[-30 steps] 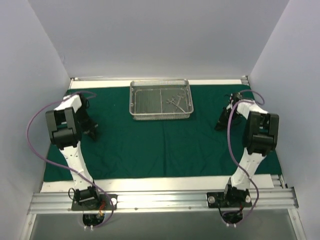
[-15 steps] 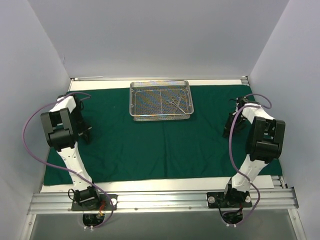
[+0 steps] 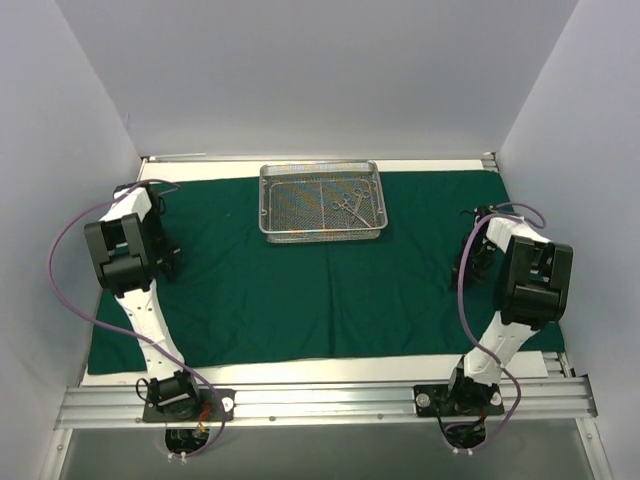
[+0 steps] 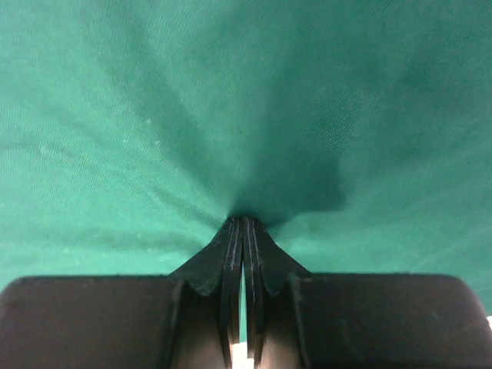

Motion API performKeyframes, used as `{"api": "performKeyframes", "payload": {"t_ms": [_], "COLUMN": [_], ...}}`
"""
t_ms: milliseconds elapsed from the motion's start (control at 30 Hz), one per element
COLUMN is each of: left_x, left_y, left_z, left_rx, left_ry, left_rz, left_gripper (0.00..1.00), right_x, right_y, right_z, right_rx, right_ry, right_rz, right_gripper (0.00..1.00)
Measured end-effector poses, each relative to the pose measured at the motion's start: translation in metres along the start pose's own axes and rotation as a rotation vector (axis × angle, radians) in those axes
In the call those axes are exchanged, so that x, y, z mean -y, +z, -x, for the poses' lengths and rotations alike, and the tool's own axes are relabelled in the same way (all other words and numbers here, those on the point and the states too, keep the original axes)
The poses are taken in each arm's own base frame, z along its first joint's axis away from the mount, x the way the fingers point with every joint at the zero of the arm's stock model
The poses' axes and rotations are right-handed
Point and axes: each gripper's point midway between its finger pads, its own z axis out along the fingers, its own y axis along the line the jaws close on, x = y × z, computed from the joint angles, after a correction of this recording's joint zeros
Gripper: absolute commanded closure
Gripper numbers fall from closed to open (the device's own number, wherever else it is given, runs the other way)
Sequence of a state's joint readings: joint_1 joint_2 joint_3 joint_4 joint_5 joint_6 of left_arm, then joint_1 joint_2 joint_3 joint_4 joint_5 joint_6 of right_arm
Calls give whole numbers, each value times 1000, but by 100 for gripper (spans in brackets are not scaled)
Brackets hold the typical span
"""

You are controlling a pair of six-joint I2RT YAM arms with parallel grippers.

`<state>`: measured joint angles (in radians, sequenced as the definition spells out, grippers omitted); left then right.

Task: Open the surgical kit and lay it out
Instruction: Smooth out the surgical kit at the center of the board.

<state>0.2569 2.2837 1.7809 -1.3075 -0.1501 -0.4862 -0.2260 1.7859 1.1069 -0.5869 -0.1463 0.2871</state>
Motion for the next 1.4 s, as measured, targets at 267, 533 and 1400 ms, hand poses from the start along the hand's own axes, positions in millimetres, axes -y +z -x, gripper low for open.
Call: {"api": "performKeyframes", "payload": {"t_ms": [267,533,1400], "left_x": [-2,-4,-4], "left_y": [1,0,-27], "left_z": [-1,6,-8], "left_rx": [-65,-114,-9], "left_ry": [3,1,-45], "left_rz": [26,48,-94], "left_gripper": [98,98,23], "right_x": [12,16,-84], "right_y": [8,6,-117], "right_z": [-6,-19,144], "right_rx": [-32,-44,454], "right_ry": [76,112,-145], "right_rz": [-51,-65,6], "right_gripper": [100,100,0]}}
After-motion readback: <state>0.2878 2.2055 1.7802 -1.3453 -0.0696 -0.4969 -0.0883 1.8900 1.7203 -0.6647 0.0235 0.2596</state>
